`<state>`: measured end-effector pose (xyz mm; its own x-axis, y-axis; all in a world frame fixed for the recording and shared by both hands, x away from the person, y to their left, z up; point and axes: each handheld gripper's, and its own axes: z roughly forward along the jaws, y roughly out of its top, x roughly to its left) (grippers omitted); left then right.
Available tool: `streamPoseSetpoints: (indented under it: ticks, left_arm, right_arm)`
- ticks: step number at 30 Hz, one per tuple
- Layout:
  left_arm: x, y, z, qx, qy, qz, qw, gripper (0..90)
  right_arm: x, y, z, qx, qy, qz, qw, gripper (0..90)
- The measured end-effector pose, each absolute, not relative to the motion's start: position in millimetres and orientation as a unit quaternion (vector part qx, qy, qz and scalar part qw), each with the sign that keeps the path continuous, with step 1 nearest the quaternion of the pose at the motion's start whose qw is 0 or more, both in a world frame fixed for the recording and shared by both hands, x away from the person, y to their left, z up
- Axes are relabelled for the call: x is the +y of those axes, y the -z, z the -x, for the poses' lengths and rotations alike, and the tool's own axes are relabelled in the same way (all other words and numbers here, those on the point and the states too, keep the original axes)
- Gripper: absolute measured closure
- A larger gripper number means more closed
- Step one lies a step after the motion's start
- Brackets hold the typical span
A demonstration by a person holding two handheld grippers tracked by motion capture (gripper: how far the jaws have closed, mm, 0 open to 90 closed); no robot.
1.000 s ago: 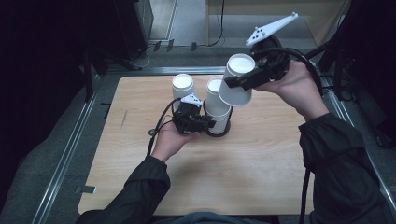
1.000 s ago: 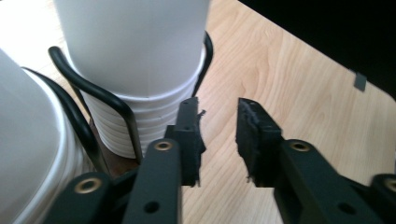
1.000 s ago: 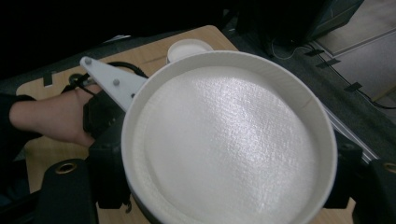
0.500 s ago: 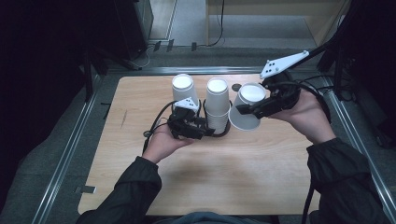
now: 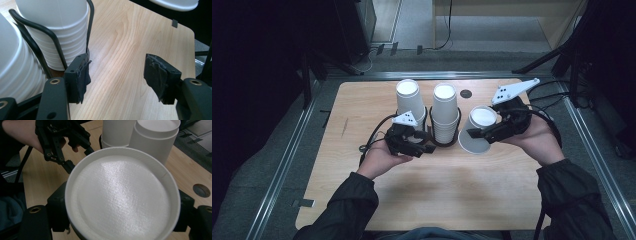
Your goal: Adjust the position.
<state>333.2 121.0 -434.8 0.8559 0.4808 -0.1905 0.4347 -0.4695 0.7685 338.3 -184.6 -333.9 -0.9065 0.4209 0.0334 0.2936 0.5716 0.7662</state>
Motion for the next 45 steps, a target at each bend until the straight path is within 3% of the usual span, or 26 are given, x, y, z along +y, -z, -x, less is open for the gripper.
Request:
streamPoseSetpoints:
  ticks: [14, 23, 28, 37, 40, 45]
  left_arm:
    - [124, 451, -323, 0.264, 0.001, -0.865, 0.428, 42.9]
    - [133, 463, -322, 0.264, -0.012, -0.861, 0.434, 42.0]
    - [137, 468, -324, 0.274, -0.020, -0.861, 0.429, 36.9]
    - [137, 478, -326, 0.261, 0.012, -0.871, 0.417, 23.5]
    - [136, 477, -325, 0.259, 0.011, -0.868, 0.424, 14.5]
    - [136, 475, -325, 0.246, 0.020, -0.862, 0.442, 12.5]
  right_arm:
    - [-181, 379, -336, 0.885, -0.422, -0.188, 0.055, 23.2]
    - [-180, 415, -340, 0.882, -0.426, -0.198, 0.032, 23.2]
    - [-175, 432, -339, 0.893, -0.413, -0.178, 0.034, 23.2]
    - [-173, 444, -342, 0.885, -0.426, -0.186, 0.023, 23.2]
    - [-172, 448, -349, 0.881, -0.433, -0.188, 0.017, 23.2]
    - [-168, 450, -350, 0.876, -0.443, -0.190, 0.007, 23.2]
